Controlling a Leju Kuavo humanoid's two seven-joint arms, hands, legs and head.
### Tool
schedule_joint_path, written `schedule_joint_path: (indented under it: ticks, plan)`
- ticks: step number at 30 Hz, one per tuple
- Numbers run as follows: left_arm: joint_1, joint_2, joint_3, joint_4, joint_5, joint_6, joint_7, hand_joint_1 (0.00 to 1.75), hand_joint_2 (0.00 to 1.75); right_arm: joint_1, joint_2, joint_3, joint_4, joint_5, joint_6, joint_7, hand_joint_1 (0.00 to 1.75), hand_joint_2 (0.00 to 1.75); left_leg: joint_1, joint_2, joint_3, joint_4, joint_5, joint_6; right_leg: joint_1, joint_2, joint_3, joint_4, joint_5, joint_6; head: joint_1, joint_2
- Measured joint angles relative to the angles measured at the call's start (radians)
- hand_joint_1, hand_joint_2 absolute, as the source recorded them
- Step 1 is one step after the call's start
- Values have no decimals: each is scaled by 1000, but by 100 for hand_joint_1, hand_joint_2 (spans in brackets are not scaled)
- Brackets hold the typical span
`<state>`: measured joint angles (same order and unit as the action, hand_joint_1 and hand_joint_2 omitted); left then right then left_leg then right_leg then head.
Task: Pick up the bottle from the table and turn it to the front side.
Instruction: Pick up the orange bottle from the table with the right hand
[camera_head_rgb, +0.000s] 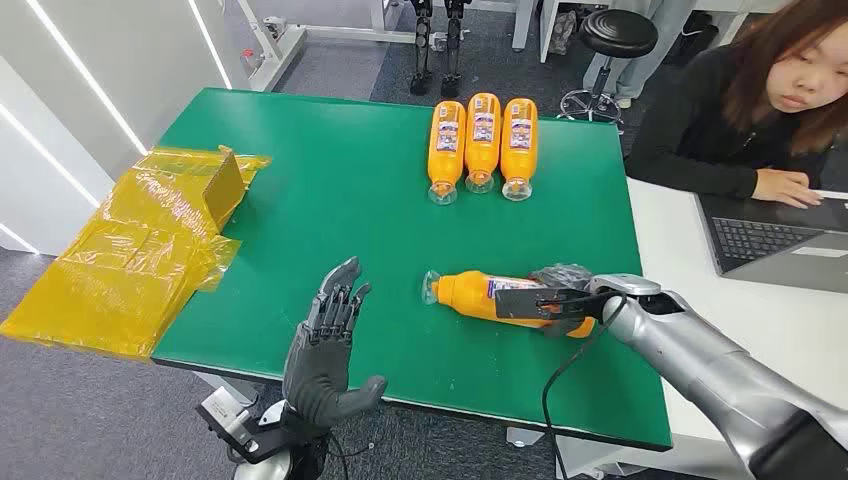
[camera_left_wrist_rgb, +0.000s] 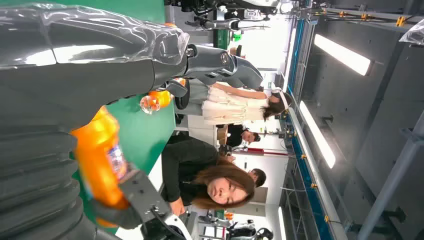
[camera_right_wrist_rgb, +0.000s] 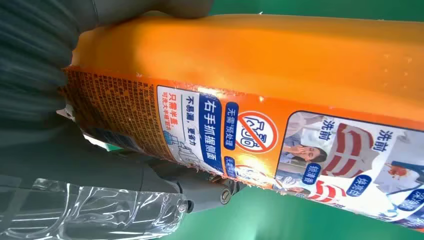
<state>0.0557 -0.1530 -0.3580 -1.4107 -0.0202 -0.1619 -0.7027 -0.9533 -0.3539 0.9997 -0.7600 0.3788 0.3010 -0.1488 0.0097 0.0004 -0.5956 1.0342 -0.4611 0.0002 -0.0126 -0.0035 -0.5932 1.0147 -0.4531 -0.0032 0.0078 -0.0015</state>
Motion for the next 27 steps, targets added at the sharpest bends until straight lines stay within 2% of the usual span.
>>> schedule_joint_path:
  ticks: [2, 6, 14, 17, 20, 23, 25, 27]
  plan:
    - [0, 0, 0, 0, 0, 2, 0, 0, 175, 0, -12, -1, -14, -8, -37, -2, 175, 175, 0, 0, 0, 0, 0, 0, 0, 0, 0, 0, 0, 0, 0, 0]
    - [3, 4, 1, 0, -3, 16, 0, 0, 175, 35, -65, -22, -91, -14, -208, -9, 175, 175, 0, -1, 0, 0, 0, 0, 0, -1, 0, 0, 0, 0, 0, 0]
    - [9, 13, 2, -4, -8, 35, 0, 0, 175, 202, -120, -119, -268, 54, -465, -10, 175, 175, 0, -1, -1, 0, -1, 0, 0, -1, -1, 0, 0, 0, 0, 0]
    - [9, 13, 2, -3, -11, 37, 0, 0, 175, 282, -135, -174, -345, 107, -592, -21, 175, 175, 0, -2, -1, 0, -1, 0, 0, -1, -1, 0, -1, 0, 0, 0]
    - [8, 13, 2, -3, -15, 41, 0, 0, 175, 414, -145, -250, -450, 233, -751, -36, 175, 175, 1, -4, -1, 0, -1, 0, 1, -4, 0, -1, -1, 0, 0, 0]
    - [2, 12, 2, 1, -19, 49, 0, 0, 175, 602, -131, -329, -569, 412, -917, -50, 175, 175, 1, -7, -3, -1, -2, 0, 2, -7, 0, -1, -3, 0, 0, 0]
    - [-7, 11, 2, 7, -22, 49, 0, 0, 175, 723, -102, -371, -638, 520, -971, -53, 175, 175, 1, -7, -3, -1, -3, 0, 2, -7, -1, -1, -4, -1, 0, 0]
    - [-18, 10, 2, 17, -25, 44, 0, 0, 175, 831, -65, -413, -703, 598, -984, -58, 175, 175, 1, -7, -3, -1, -3, 0, 2, -7, -1, -1, -6, -2, 0, 0]
